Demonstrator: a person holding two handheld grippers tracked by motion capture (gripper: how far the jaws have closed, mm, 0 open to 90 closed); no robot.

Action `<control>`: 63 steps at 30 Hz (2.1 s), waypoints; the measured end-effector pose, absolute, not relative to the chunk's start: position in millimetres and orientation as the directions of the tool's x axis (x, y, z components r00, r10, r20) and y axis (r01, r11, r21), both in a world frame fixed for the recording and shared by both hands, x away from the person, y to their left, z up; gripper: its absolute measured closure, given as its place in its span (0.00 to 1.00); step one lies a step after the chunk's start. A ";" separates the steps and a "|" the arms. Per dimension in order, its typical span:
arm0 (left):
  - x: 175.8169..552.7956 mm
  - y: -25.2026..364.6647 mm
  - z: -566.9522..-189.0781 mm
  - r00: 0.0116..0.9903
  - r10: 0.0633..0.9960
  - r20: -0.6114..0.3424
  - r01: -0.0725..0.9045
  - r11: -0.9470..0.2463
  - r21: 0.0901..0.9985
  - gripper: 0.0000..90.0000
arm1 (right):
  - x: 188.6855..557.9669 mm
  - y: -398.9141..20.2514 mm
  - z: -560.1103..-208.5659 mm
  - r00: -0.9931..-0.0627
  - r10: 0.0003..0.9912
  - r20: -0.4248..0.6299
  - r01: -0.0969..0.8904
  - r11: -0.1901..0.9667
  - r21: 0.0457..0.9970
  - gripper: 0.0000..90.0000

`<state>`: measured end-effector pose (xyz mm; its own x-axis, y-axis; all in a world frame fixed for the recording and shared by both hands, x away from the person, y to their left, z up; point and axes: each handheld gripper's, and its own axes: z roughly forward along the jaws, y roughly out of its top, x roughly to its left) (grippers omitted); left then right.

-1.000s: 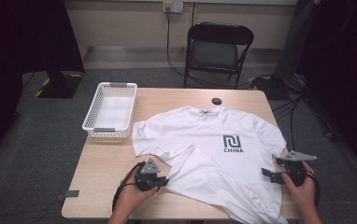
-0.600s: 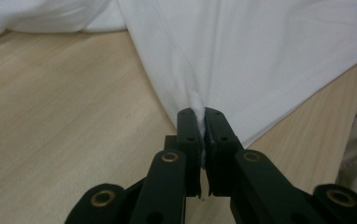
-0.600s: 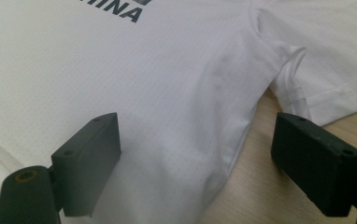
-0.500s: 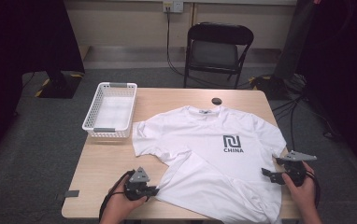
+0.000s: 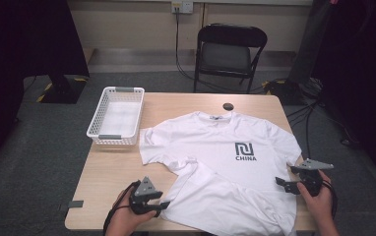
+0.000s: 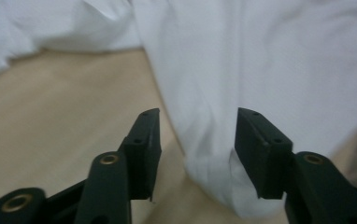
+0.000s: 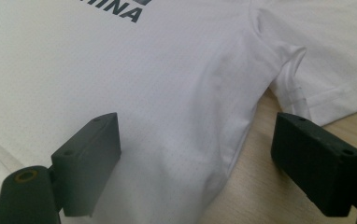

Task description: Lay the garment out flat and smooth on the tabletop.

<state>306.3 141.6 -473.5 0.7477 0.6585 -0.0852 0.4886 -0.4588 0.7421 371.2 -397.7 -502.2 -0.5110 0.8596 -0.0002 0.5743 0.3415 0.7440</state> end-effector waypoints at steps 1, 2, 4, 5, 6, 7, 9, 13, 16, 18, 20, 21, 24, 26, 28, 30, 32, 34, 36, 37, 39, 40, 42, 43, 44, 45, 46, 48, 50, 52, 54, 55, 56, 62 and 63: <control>312.8 138.9 -472.8 0.734 0.672 -0.094 0.498 -0.440 0.747 0.54 | 371.2 -397.7 -502.2 -0.511 0.859 0.000 0.574 0.342 0.744 0.16; 319.3 135.3 -472.8 0.723 0.683 -0.109 0.508 -0.418 0.753 0.53 | 371.2 -397.6 -502.2 -0.511 0.860 0.000 0.574 0.341 0.744 0.16; 330.8 127.1 -474.9 0.702 0.703 -0.114 0.525 -0.402 0.751 0.50 | 371.2 -397.7 -502.2 -0.511 0.860 0.000 0.574 0.341 0.744 0.16; 335.7 123.3 -476.7 0.696 0.709 -0.115 0.532 -0.401 0.745 0.52 | 371.2 -397.6 -502.1 -0.511 0.860 0.001 0.575 0.341 0.744 0.16; 339.6 119.4 -479.0 0.693 0.713 -0.111 0.534 -0.403 0.743 0.53 | 371.2 -397.7 -502.2 -0.511 0.860 0.000 0.574 0.342 0.744 0.16; 342.1 115.8 -481.4 0.687 0.718 -0.111 0.539 -0.402 0.740 0.53 | 371.2 -397.6 -502.1 -0.510 0.860 0.001 0.575 0.341 0.744 0.16; 345.4 110.7 -486.1 0.686 0.720 -0.105 0.546 -0.413 0.729 0.58 | 371.2 -397.6 -502.1 -0.511 0.860 0.001 0.575 0.341 0.744 0.16; 345.2 106.6 -490.9 0.688 0.719 -0.095 0.548 -0.430 0.717 0.68 | 371.2 -397.6 -502.1 -0.511 0.860 0.001 0.575 0.341 0.744 0.16; 342.6 107.5 -487.1 0.698 0.711 -0.082 0.556 -0.467 0.688 0.86 | 371.2 -397.6 -502.1 -0.511 0.860 0.001 0.575 0.341 0.744 0.16; 340.6 109.1 -485.7 0.711 0.697 -0.087 0.555 -0.481 0.679 0.96 | 371.2 -397.7 -502.1 -0.511 0.860 0.000 0.574 0.342 0.744 0.16; 337.5 111.5 -485.4 0.716 0.691 -0.093 0.557 -0.487 0.673 1.00 | 371.2 -397.6 -502.1 -0.510 0.860 0.001 0.575 0.341 0.744 0.16; 335.7 112.9 -485.3 0.717 0.690 -0.105 0.563 -0.483 0.671 1.00 | 371.2 -397.7 -502.1 -0.511 0.860 0.000 0.574 0.341 0.744 0.16; 329.7 117.1 -484.8 0.729 0.674 -0.118 0.562 -0.491 0.666 1.00 | 371.2 -397.6 -502.1 -0.511 0.860 0.001 0.575 0.341 0.744 0.16; 325.2 120.7 -484.2 0.731 0.670 -0.126 0.562 -0.488 0.668 1.00 | 371.2 -397.6 -502.1 -0.511 0.860 0.001 0.575 0.341 0.744 0.16; 319.3 123.4 -482.7 0.739 0.660 -0.133 0.559 -0.491 0.668 1.00 | 371.2 -397.6 -502.1 -0.511 0.860 0.001 0.575 0.341 0.744 0.16; 312.7 125.4 -481.3 0.747 0.651 -0.137 0.557 -0.499 0.664 1.00 | 371.2 -397.6 -502.1 -0.511 0.860 0.001 0.575 0.341 0.744 0.16; 307.0 127.9 -480.8 0.752 0.645 -0.137 0.554 -0.506 0.661 1.00 | 371.2 -397.6 -502.1 -0.511 0.860 0.001 0.575 0.341 0.744 0.16; 302.7 130.9 -481.6 0.750 0.646 -0.142 0.558 -0.504 0.659 1.00 | 371.2 -397.6 -502.1 -0.510 0.860 0.001 0.575 0.341 0.744 0.16; 299.2 133.3 -482.4 0.747 0.648 -0.150 0.566 -0.501 0.655 1.00 | 371.2 -397.6 -502.1 -0.511 0.860 0.001 0.575 0.341 0.744 0.16; 297.6 134.4 -482.7 0.747 0.647 -0.153 0.567 -0.499 0.655 1.00 | 371.2 -397.6 -502.1 -0.510 0.860 0.001 0.575 0.341 0.744 0.16; 293.7 136.2 -482.8 0.747 0.646 -0.154 0.568 -0.500 0.654 1.00 | 371.2 -397.6 -502.2 -0.511 0.860 0.001 0.575 0.341 0.744 0.16; 291.4 136.5 -482.8 0.750 0.642 -0.158 0.568 -0.503 0.652 1.00 | 371.2 -397.6 -502.1 -0.511 0.860 0.001 0.575 0.341 0.744 0.16; 286.5 136.5 -482.1 0.753 0.637 -0.166 0.570 -0.505 0.648 1.00 | 371.2 -397.6 -502.1 -0.511 0.860 0.001 0.575 0.341 0.744 0.16; 284.3 136.4 -481.6 0.751 0.638 -0.171 0.575 -0.503 0.646 1.00 | 371.2 -397.6 -502.1 -0.511 0.860 0.001 0.575 0.341 0.744 0.16; 282.9 136.8 -480.8 0.754 0.635 -0.170 0.573 -0.507 0.644 1.00 | 371.2 -397.6 -502.1 -0.511 0.860 0.001 0.575 0.341 0.744 0.16; 281.7 137.2 -480.3 0.752 0.635 -0.175 0.576 -0.505 0.643 0.99 | 371.2 -397.6 -502.2 -0.511 0.860 0.001 0.575 0.341 0.744 0.16; 281.3 137.7 -479.7 0.750 0.638 -0.173 0.575 -0.500 0.648 0.97 | 371.2 -397.6 -502.1 -0.511 0.860 0.001 0.575 0.341 0.744 0.16; 283.2 138.3 -478.4 0.736 0.658 -0.157 0.565 -0.470 0.678 0.82 | 371.2 -397.6 -502.1 -0.510 0.860 0.001 0.575 0.341 0.744 0.16; 289.0 137.1 -477.1 0.726 0.673 -0.138 0.543 -0.439 0.716 0.69 | 371.2 -397.6 -502.2 -0.511 0.860 0.001 0.575 0.341 0.744 0.16; 297.9 133.7 -476.1 0.713 0.693 -0.103 0.526 -0.432 0.732 0.57 | 371.2 -397.6 -502.1 -0.511 0.860 0.001 0.575 0.341 0.744 0.16; 307.9 127.1 -475.8 0.704 0.703 -0.095 0.518 -0.417 0.747 0.53 | 371.2 -397.6 -502.1 -0.511 0.860 0.001 0.575 0.341 0.744 0.16; 312.8 123.3 -476.1 0.695 0.712 -0.102 0.521 -0.401 0.753 0.50 | 371.2 -397.6 -502.1 -0.510 0.860 0.001 0.575 0.340 0.744 0.16; 317.7 119.6 -476.7 0.690 0.716 -0.103 0.524 -0.397 0.753 0.49 | 371.2 -397.6 -502.1 -0.511 0.860 0.001 0.575 0.341 0.744 0.16; 333.8 99.5 -484.6 0.670 0.737 -0.086 0.552 -0.418 0.722 0.52 | 371.2 -397.6 -502.1 -0.510 0.860 0.001 0.575 0.340 0.744 0.16; 333.8 97.5 -485.9 0.674 0.734 -0.080 0.552 -0.430 0.714 0.53 | 371.2 -397.7 -502.1 -0.511 0.860 0.001 0.575 0.340 0.744 0.16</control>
